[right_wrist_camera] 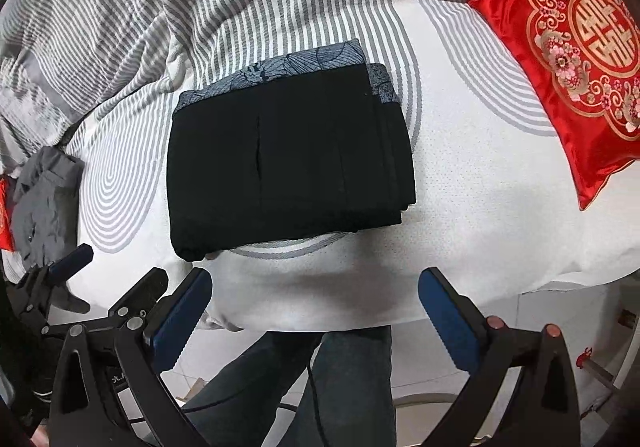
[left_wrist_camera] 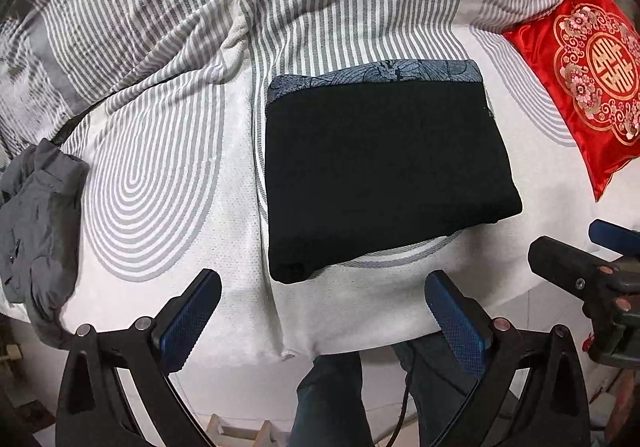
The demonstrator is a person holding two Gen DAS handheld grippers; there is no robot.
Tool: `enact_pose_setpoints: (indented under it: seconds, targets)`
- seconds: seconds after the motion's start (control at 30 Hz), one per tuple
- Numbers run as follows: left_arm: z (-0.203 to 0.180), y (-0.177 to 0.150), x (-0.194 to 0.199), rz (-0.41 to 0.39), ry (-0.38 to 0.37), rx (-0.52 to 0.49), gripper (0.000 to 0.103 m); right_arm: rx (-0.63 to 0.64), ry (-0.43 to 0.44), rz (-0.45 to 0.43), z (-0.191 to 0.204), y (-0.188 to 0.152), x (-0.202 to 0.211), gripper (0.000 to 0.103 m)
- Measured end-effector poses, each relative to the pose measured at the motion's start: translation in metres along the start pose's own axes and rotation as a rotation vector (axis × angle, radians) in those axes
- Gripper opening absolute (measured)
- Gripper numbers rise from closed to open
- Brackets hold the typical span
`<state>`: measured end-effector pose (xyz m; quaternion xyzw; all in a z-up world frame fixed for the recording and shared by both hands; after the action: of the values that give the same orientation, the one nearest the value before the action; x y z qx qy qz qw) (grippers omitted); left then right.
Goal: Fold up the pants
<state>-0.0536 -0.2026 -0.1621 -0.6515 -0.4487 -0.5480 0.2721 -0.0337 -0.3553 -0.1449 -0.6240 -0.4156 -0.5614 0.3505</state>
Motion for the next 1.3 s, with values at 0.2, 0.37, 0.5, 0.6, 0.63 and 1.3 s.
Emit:
enact_pose_setpoints:
  seconds: [0.2,0.37,0.5,0.6,0.63,1.3]
  targets:
    - [0.002,0.001,0.005,-0.013,-0.004,0.002,0.102,0.006,-0.021,-0.019,0.001,0.001,0.008,0.103]
    - [0.001,0.000,0.008,-0.019,-0.014,0.005,0.102,0.005,-0.037,-0.036,0.000,0.001,0.015,0.103]
    - [0.000,0.001,0.011,-0.031,-0.020,0.012,0.102,0.009,-0.054,-0.047,0.000,-0.002,0.020,0.103]
    - [0.000,0.002,0.013,-0.042,-0.022,0.014,0.102,0.011,-0.063,-0.055,0.000,-0.003,0.023,0.103]
    - [0.000,0.002,0.014,-0.047,-0.023,0.012,0.102,0.009,-0.064,-0.057,-0.001,-0.004,0.024,0.103]
    - [-0.004,0.000,0.025,-0.087,-0.026,-0.020,0.102,-0.002,-0.098,-0.101,-0.002,-0.004,0.040,0.103]
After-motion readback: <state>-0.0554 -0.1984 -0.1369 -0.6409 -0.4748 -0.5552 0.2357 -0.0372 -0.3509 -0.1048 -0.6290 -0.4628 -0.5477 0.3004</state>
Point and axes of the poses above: each gripper's, at about its wrist camera, not at the fingertips, and x roughly against the way its jaws point, z to its left, y to its top, the point moved 9 cm from there along -x, roughly the way its jaws point, and after that the axes turned 15 degrees about -y, right-handed, at the moved point
